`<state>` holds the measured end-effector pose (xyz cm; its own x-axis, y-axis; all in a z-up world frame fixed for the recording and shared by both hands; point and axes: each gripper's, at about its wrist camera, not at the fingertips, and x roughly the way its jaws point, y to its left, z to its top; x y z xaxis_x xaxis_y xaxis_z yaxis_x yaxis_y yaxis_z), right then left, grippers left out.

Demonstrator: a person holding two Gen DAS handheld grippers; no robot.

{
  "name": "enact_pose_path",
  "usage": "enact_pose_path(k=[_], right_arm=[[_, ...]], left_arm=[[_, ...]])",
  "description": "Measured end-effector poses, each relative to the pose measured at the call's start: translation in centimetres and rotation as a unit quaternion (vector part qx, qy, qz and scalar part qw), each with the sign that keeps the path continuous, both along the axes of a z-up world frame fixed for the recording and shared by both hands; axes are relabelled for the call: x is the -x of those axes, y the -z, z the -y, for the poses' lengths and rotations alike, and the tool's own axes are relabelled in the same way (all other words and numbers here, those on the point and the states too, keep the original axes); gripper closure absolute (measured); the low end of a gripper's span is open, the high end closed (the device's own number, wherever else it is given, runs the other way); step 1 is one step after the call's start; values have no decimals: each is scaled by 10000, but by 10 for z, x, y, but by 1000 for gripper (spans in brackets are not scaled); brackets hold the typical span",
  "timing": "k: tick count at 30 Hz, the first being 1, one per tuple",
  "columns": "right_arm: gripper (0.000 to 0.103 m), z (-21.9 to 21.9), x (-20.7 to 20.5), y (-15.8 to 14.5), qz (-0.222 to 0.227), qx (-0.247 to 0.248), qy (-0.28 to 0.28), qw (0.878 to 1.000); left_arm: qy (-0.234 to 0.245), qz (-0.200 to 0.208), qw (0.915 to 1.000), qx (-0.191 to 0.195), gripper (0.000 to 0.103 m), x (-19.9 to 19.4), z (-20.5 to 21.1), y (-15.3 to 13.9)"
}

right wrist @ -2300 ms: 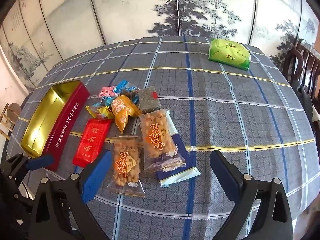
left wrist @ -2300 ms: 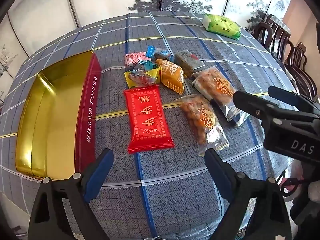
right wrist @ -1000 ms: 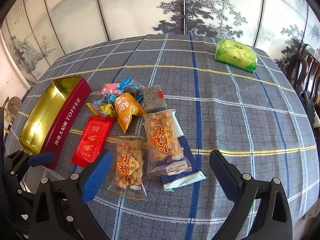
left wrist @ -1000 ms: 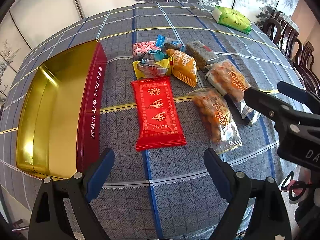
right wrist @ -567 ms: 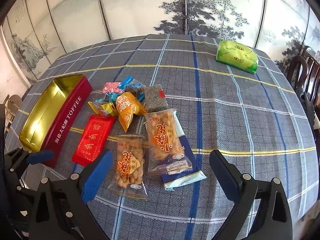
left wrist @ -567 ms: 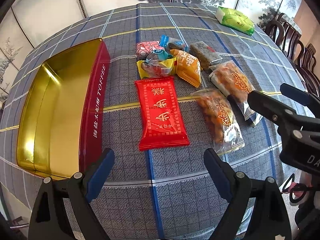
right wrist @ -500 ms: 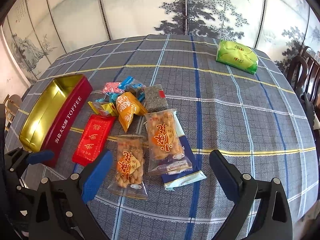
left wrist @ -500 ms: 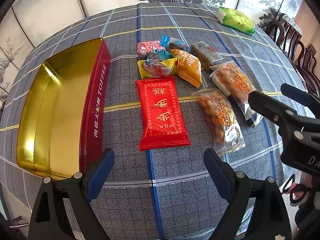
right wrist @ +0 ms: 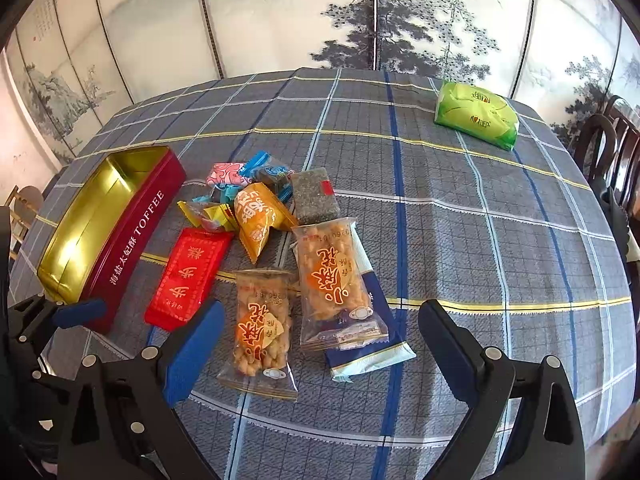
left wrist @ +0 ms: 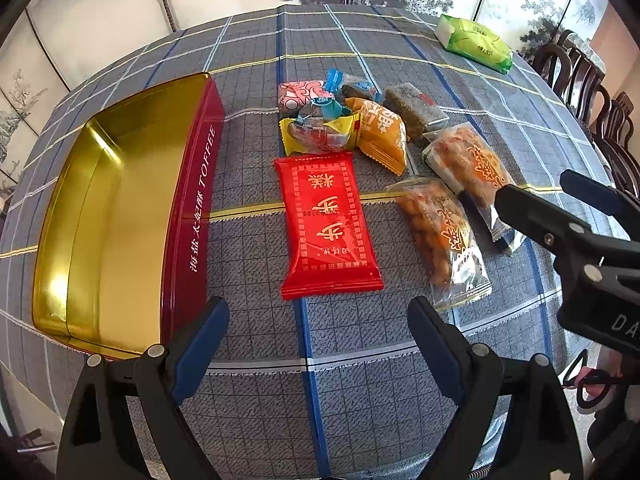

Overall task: Organize snacks
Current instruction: 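Move both tools toward the snack pile beside the gold tin, then grasp the clear orange-labelled snack bag with the right tool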

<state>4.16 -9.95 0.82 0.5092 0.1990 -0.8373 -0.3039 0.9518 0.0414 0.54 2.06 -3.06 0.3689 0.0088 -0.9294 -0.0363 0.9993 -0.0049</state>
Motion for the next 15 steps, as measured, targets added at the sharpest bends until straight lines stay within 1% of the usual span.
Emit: enact_pose_path(k=[10, 13, 15], right_arm=[[7, 0, -1, 1, -6, 20, -27, 10000], [9, 0, -3, 3, -20, 58, -54, 10000], [13, 1, -6, 6, -62, 67, -74, 9999]], left_arm=[[-19, 33, 10000, -31, 14, 0, -2, -2], [-28, 61, 10000, 3, 14, 0, -4, -3], [-43, 86, 9999, 38, 16, 0, -7, -4]])
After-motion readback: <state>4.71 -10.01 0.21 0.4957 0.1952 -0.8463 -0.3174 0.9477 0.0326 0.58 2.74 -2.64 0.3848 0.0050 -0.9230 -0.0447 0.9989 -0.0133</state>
